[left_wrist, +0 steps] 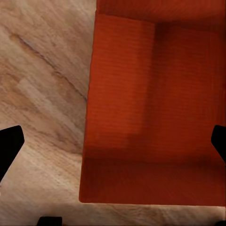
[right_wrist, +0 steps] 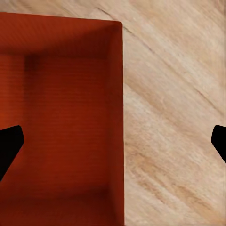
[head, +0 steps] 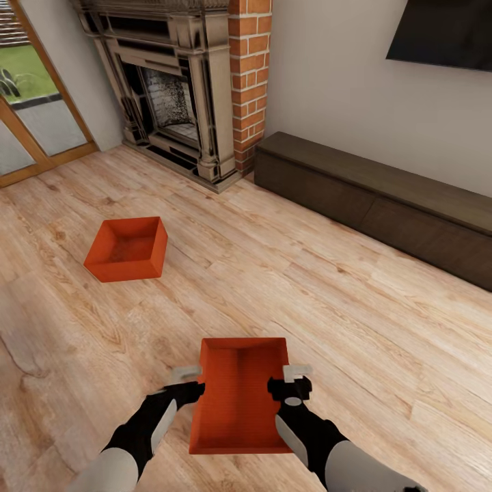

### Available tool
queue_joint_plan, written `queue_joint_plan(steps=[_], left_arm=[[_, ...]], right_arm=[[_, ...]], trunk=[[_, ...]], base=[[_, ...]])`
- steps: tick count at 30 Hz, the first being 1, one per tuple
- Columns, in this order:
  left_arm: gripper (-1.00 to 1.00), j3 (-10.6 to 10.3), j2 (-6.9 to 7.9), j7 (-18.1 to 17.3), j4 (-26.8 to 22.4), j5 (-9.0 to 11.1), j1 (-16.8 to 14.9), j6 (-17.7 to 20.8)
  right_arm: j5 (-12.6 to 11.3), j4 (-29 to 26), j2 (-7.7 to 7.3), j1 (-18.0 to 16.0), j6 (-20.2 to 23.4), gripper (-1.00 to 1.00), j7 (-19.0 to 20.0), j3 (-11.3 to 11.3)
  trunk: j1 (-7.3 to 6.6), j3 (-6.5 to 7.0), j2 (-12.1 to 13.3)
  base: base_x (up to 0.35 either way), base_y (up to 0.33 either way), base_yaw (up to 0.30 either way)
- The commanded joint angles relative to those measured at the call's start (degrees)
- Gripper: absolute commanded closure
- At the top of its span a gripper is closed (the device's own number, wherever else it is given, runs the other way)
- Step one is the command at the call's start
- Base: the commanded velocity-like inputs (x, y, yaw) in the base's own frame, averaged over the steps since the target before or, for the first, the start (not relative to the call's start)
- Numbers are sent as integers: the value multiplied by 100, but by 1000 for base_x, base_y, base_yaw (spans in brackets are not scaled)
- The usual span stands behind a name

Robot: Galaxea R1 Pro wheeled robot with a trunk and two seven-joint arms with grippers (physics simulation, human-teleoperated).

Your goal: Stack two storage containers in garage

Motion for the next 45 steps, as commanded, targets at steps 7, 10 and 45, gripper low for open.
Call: queue_joint_plan(steps=[7, 10, 45], left_arm=[[-100, 11, -32, 437, 413, -456, -351, -3], [-100, 14, 68, 462, 614, -511, -538, -35], [-100, 3, 130, 331, 754, -997, -717, -57]], right_arm=[[-15, 248, -47, -26, -140, -100, -36, 46], [-8, 318, -51, -32, -190, -100, -35, 48], [41, 477, -51, -36, -168, -100, 108, 49]], trunk=[[0, -3, -2], [0, -3, -2], [0, -3, -2]], base=[[0, 0, 0], [0, 0, 0], [0, 0, 0]])
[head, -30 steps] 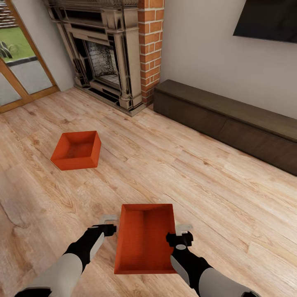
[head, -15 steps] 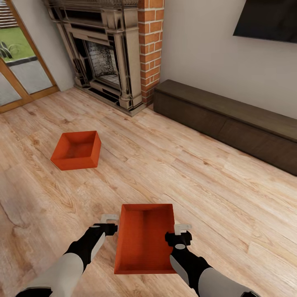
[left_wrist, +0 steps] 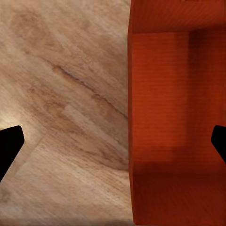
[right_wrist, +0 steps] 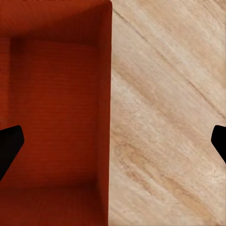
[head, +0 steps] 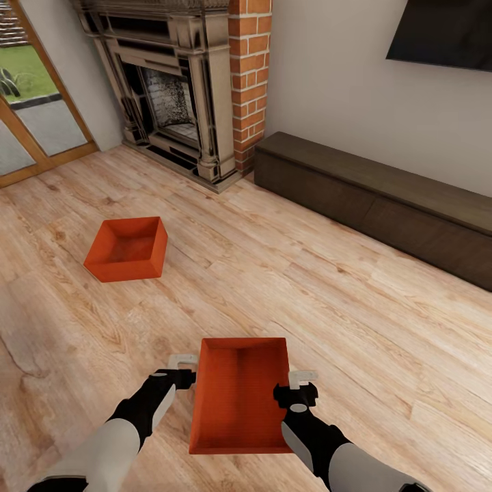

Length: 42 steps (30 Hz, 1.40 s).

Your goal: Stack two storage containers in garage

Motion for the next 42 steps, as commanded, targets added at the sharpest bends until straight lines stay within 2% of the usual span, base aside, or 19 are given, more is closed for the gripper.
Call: queue_joint_plan(steps=[1, 22, 29, 33, 38, 42], left_arm=[[-100, 17, -9, 7, -17, -34, 0, 33], [-100, 64, -41, 68, 23, 17, 0, 33], [-100, 73, -49, 71, 69, 45, 0, 22], [-100, 74, -51, 71, 117, 64, 1, -27], [-100, 81, -60, 19, 419, 53, 0, -153], [-100, 82, -179, 6, 588, 50, 0, -271]], right_arm=[[-49, -6, -1, -5, -2, -100, -33, 49], [-51, -28, -12, -5, 14, -100, -70, 49], [-57, -269, -30, -5, 563, -100, -50, 47], [-68, -322, -37, -8, 646, -100, -47, 43], [-117, -265, -45, -125, 729, -100, -37, 31], [-134, -251, -82, -140, 738, -100, -31, 16]], trunk=[[0, -3, -2], [0, -3, -2], [0, -3, -2], [0, -3, -2], [0, -3, -2], [0, -3, -2]], base=[[0, 0, 0], [0, 0, 0], [0, 0, 0], [0, 0, 0], [0, 0, 0], [0, 0, 0]])
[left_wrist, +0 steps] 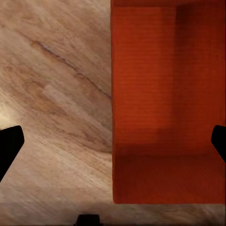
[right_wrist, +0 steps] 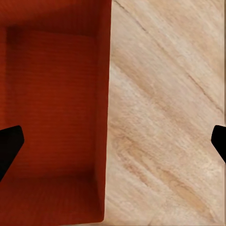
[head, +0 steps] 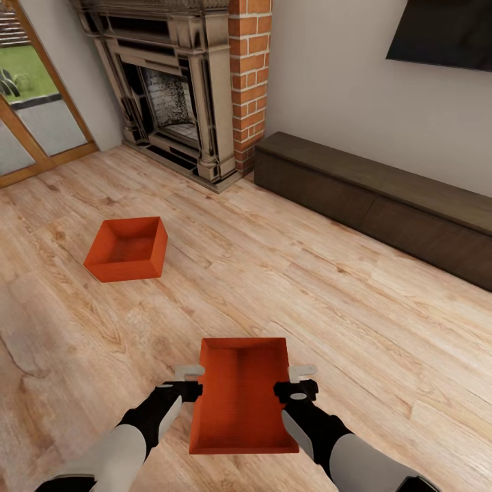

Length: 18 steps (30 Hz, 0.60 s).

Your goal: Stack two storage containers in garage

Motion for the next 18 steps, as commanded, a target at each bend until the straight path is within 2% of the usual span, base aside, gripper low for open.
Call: queue_joint_plan(steps=[1, 2, 5, 8, 10, 12, 18], left_arm=[[-100, 23, -95, 5, 87, -34, 0, 0], [-100, 23, -151, 7, 132, -38, 0, -16], [-100, 23, -180, 9, 152, -45, 0, -26], [-100, 23, -190, 33, 153, -43, 0, -30], [-100, 23, -188, 63, 158, -41, 1, -31], [-100, 23, -184, 72, 160, -41, 0, -31], [-100, 9, -157, 79, 152, -48, 0, -31]], right_arm=[[-33, -8, -17, -7, 47, -100, -32, 38], [-41, -7, -27, -9, 47, -100, 8, 28], [-57, -2, -41, -9, 48, -100, 54, 17], [-212, 2, -79, -9, 45, -100, 74, 12], [-410, 3, -152, -9, 41, -100, 125, 11], [-466, 3, -170, -9, 31, -100, 166, 11], [-525, 3, -130, -9, -16, -100, 214, 24]], trunk=[[0, -3, -2], [0, -3, -2], [0, -3, -2], [0, -3, -2], [0, -3, -2], [0, -3, -2], [0, -3, -2]], base=[[0, 0, 0], [0, 0, 0], [0, 0, 0], [0, 0, 0], [0, 0, 0], [0, 0, 0], [0, 0, 0]])
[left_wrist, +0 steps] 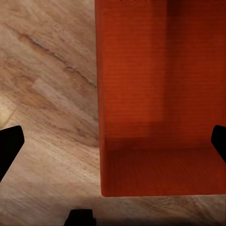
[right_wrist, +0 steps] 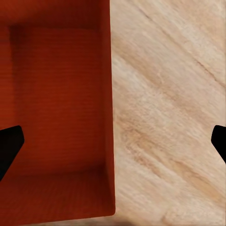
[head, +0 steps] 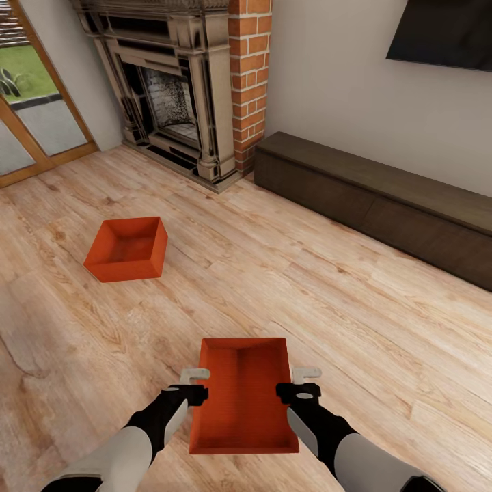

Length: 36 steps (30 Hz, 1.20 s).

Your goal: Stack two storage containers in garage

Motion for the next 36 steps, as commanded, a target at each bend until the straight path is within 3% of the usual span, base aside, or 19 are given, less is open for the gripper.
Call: queue_joint_plan(steps=[1, 11, 24, 30, 36], left_arm=[[-100, 18, -1, 7, -15, -31, 0, 34], [-100, -8, 20, -11, 4, -25, 0, 26], [-100, 8, 27, -21, 423, 5, 0, 17], [-100, 15, 29, -16, 744, 10, 0, -346], [-100, 18, 29, -17, 762, 4, 0, -379]], right_arm=[[-25, -11, -1, -4, 36, -100, -44, 49], [-30, 17, 52, -4, 16, -100, -34, 47], [7, 801, 64, -4, -344, -100, 209, 86], [37, 889, 100, -4, -407, -100, 216, 111], [39, 894, 108, -4, -407, -100, 217, 113]], trunk=[[0, -3, -2], [0, -3, -2], [0, -3, -2], [0, -3, -2], [0, -3, -2]], base=[[0, 0, 0], [0, 0, 0], [0, 0, 0], [0, 0, 0], [0, 0, 0]])
